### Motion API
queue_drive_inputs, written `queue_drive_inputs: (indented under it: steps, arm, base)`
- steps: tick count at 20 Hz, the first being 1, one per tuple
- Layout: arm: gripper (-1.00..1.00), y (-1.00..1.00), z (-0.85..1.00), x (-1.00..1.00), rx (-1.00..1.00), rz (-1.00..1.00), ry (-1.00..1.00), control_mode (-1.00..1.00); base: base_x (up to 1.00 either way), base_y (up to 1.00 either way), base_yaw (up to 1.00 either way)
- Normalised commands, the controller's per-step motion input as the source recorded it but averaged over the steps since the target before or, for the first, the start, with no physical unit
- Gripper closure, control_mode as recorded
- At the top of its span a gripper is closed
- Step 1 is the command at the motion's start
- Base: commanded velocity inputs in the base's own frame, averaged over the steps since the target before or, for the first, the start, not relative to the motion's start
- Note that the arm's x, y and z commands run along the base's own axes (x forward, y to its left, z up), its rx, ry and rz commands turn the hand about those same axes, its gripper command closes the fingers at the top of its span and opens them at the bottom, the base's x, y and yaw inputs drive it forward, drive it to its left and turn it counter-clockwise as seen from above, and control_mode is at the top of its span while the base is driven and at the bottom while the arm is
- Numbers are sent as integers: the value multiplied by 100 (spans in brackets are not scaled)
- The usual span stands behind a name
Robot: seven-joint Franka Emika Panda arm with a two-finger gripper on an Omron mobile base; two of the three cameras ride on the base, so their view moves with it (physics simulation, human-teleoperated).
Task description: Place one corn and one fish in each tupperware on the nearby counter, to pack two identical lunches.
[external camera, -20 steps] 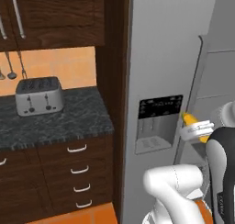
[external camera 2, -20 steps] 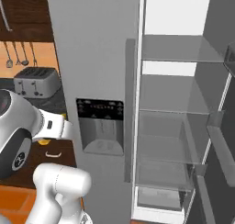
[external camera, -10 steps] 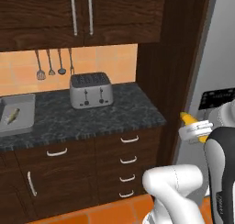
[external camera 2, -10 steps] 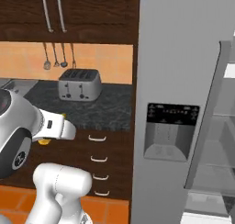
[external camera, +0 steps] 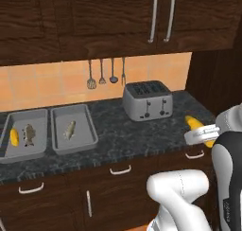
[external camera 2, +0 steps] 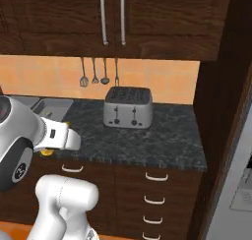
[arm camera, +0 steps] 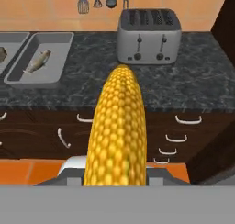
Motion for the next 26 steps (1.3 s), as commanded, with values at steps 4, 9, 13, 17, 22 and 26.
queue_drive_inputs:
  steps: [4, 9, 13, 17, 22, 26]
  arm:
    - [100, 0, 0, 0, 0, 0, 0, 100]
    - [100, 0, 0, 0, 0, 0, 0, 100]
    - [100, 0, 0, 0, 0, 0, 0, 100]
    - [100, 0, -9, 14, 0, 0, 0, -100]
    - [100, 0, -81, 87, -4, 0, 6, -100]
    - [100, 0, -86, 100, -6, 0, 8, -100]
  base:
    - [7, 100, 0]
    - [32, 98, 0]
    - [77, 48, 1]
    - [45, 37, 0]
    - [0, 0, 0]
    - [0, 0, 0]
